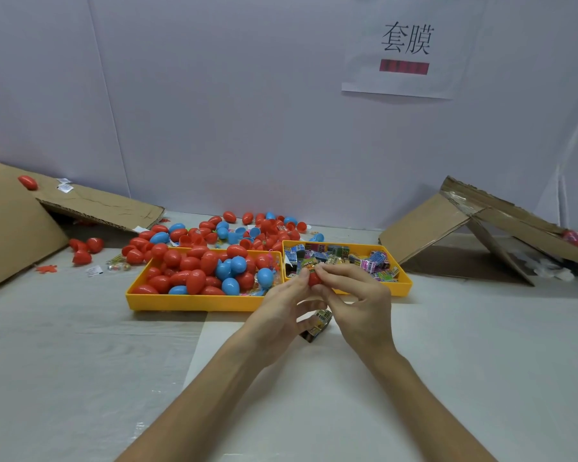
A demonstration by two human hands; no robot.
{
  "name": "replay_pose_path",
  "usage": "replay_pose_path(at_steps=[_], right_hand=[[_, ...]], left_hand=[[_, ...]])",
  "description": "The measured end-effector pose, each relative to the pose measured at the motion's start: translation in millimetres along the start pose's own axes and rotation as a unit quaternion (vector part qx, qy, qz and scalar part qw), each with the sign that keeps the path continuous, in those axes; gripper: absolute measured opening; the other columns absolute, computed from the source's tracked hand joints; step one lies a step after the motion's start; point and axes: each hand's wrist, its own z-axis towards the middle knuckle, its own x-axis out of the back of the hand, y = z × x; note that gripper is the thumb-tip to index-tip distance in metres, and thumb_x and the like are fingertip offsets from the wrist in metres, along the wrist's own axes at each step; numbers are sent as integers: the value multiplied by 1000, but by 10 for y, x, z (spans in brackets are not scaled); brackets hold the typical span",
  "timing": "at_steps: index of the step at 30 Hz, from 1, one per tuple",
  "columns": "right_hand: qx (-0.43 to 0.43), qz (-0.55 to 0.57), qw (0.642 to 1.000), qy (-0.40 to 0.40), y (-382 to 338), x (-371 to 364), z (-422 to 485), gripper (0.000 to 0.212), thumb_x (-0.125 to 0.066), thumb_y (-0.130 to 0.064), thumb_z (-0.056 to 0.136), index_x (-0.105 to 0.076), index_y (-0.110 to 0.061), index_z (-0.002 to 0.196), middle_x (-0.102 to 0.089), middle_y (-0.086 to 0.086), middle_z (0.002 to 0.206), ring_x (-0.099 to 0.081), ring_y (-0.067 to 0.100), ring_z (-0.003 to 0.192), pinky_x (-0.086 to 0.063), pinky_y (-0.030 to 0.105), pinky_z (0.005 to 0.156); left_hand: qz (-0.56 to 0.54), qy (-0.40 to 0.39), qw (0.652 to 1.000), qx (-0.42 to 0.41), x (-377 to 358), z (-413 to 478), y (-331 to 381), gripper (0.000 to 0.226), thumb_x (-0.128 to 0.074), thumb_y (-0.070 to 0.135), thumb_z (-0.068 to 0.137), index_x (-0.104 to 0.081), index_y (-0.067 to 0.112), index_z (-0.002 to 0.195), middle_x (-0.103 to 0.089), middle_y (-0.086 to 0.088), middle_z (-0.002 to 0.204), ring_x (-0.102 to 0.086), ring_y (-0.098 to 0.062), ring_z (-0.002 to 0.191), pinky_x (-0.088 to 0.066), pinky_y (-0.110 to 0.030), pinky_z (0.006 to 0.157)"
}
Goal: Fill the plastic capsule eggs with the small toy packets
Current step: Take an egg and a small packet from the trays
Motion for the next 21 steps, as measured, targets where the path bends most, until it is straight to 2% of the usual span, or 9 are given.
replay_pose_path(at_steps=[3, 6, 8, 10, 13, 17, 21], right_hand=[[2, 3, 1000, 4, 2, -1, -3, 30, -80, 4, 78, -78, -4, 107, -75, 2, 107, -70, 9, 102, -54, 21, 89], [0, 2, 1000, 6, -10, -4, 2, 32, -81, 4, 78, -78, -7, 108, -75, 0, 107, -71, 9, 100, -57, 26, 88], [-8, -3, 1000, 3, -29, -9, 5, 39, -81, 3, 78, -76, -12, 113, -74, -4, 108, -70, 7, 96, -57, 27, 86], [-23, -7, 1000, -1, -41, -10, 11, 46, -81, -2, 80, -71, -14, 123, -71, -7, 111, -68, 8, 101, -53, 22, 91], [-31, -13, 999, -5, -30, -1, 14, 40, -81, -5, 80, -73, -12, 119, -70, -9, 108, -68, 7, 98, -54, 24, 90], [-27, -14, 1000, -7, -7, 10, 14, 36, -81, -2, 80, -76, -9, 115, -72, -4, 100, -67, 4, 93, -55, 20, 81], [-24, -13, 1000, -1, 7, 16, 7, 35, -82, -1, 79, -76, -6, 112, -73, -1, 98, -68, 8, 92, -57, 23, 79]], left_hand=[[9, 6, 1000, 2, 4, 14, -7, 38, -51, 53, 100, -75, 25, 109, -70, -11, 125, -65, -21, 119, -42, -42, 106], [0, 8, 1000, 4, 11, 20, -10, 42, -51, 51, 100, -69, 18, 118, -68, -9, 121, -61, -26, 120, -40, -42, 108], [-3, 5, 1000, 2, 6, 19, -4, 47, -49, 51, 101, -67, 13, 123, -69, -6, 124, -61, -22, 114, -40, -41, 106], [-5, 5, 1000, 0, -10, 13, 13, 51, -47, 50, 101, -67, 12, 128, -70, -4, 126, -62, -16, 110, -41, -39, 103], [-8, 4, 1000, -5, -34, 3, 30, 50, -46, 49, 103, -65, 12, 130, -70, -4, 127, -62, -14, 106, -42, -39, 102], [-10, 2, 1000, -1, -37, -7, 23, 47, -46, 49, 103, -64, 12, 124, -69, -6, 121, -62, -16, 109, -44, -36, 97], [-10, -10, 1000, 2, -20, -2, 15, 40, -46, 48, 103, -68, 17, 112, -70, -2, 112, -61, -16, 107, -44, -35, 95]])
